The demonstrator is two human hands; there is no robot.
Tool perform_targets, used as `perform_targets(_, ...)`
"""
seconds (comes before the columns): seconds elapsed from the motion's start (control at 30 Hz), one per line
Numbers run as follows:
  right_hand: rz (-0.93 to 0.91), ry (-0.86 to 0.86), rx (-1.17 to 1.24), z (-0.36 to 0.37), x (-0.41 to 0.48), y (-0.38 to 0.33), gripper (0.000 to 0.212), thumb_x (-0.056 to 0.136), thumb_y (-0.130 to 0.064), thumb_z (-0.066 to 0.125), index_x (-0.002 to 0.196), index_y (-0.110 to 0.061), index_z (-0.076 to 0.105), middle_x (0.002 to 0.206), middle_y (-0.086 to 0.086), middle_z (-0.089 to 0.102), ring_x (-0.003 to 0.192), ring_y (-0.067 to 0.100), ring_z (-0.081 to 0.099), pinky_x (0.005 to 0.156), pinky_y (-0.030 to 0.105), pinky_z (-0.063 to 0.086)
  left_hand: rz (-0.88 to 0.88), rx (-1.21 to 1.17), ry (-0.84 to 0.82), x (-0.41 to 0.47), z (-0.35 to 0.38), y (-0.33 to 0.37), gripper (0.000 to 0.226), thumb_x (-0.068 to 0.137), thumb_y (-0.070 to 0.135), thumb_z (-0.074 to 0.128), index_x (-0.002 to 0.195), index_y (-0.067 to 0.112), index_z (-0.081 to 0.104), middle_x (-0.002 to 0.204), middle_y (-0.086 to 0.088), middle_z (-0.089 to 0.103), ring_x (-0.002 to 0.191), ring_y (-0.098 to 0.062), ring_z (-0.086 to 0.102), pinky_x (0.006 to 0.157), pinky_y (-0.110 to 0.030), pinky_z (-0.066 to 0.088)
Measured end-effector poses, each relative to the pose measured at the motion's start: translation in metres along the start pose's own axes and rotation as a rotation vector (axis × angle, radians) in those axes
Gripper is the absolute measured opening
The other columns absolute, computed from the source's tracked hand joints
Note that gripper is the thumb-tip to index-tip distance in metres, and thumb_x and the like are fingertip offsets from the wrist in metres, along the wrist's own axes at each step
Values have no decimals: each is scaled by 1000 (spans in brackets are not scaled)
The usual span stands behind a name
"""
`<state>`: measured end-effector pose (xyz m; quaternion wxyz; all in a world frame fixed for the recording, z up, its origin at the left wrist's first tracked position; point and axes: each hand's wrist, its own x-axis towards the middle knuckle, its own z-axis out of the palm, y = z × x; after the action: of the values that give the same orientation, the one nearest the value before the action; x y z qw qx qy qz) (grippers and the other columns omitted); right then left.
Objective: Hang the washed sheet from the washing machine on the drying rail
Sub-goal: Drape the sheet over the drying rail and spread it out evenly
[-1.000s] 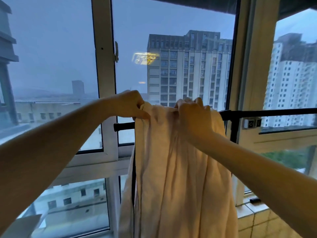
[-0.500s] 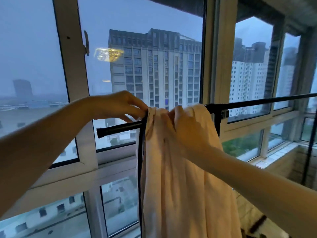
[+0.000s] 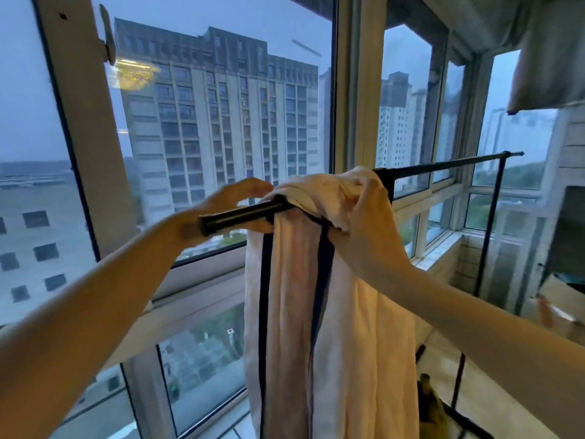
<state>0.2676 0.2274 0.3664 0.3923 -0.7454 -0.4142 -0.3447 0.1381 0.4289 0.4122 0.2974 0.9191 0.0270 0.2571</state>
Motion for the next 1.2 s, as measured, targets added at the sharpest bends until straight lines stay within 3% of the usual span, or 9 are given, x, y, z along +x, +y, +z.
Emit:
perform_targets(0.1,97,-101,-181,4,-21,3,95,72,-53,71,139,-19,13,131,15,36,116,34,46,91,47,48,-98,-201,-88,-8,34,-12,63,63,26,86,114,46,55,113,21,61,105,8,56,86,-16,46)
perform_targets(0.3,330,-445,43,26,-59,-1,114,74,-61,63,146,-21,-16,148,7,24,132,32,35,100,39,41,-221,-357,130,-12,71,-26,20,74,22,78,90,28,67,87,6,71,85,-8,68,72,-24,55)
perform_targets(0.37,370,-466,217,29,-65,-6,97,85,-40,63,147,-12,-6,120,-4,40,105,18,51,74,8,40,-264,-420,138,-21,72,-29,20,75,22,77,93,21,68,86,4,73,84,-11,70,70,-24,56)
perform_targets(0.47,271,-361,131,29,-69,-13,60,89,-27,60,135,-7,27,86,-13,34,67,4,37,56,12,34,-301,-482,139,-31,71,-35,34,70,25,79,100,13,69,95,-4,72,88,-15,70,78,-31,57)
perform_targets(0.77,279,-234,290,35,-90,-11,49,94,-17,55,129,5,29,85,-20,23,74,-33,31,64,-9,27,-406,-493,206,-51,102,-49,17,79,15,75,94,19,67,90,-1,72,81,-13,70,73,-28,58)
perform_targets(0.9,218,-269,214,38,-98,-6,72,88,-33,63,138,-6,20,127,-3,38,97,-14,37,85,-6,26,-367,-501,216,-53,120,-49,25,81,-1,65,100,15,67,93,-2,71,84,-11,69,75,-29,57)
perform_targets(0.97,206,-331,149,48,-110,4,82,90,-38,58,147,-11,4,147,5,26,126,12,36,103,15,30,-299,-430,262,-57,129,-47,28,79,-7,62,99,13,66,90,-1,69,79,-1,66,69,-18,55)
perform_targets(1.1,319,-309,242,63,-127,11,66,97,-42,41,149,-28,2,141,-7,36,120,14,46,86,3,36,-231,-346,361,-70,139,-47,25,82,-7,59,96,14,62,82,9,62,70,8,60,58,-7,48)
perform_targets(1.2,150,-254,227,59,-115,7,58,97,-29,45,147,-23,15,139,1,42,117,12,48,96,22,41,-260,-314,383,-82,150,-55,18,85,-4,56,88,12,62,78,6,61,68,4,59,55,-10,49)
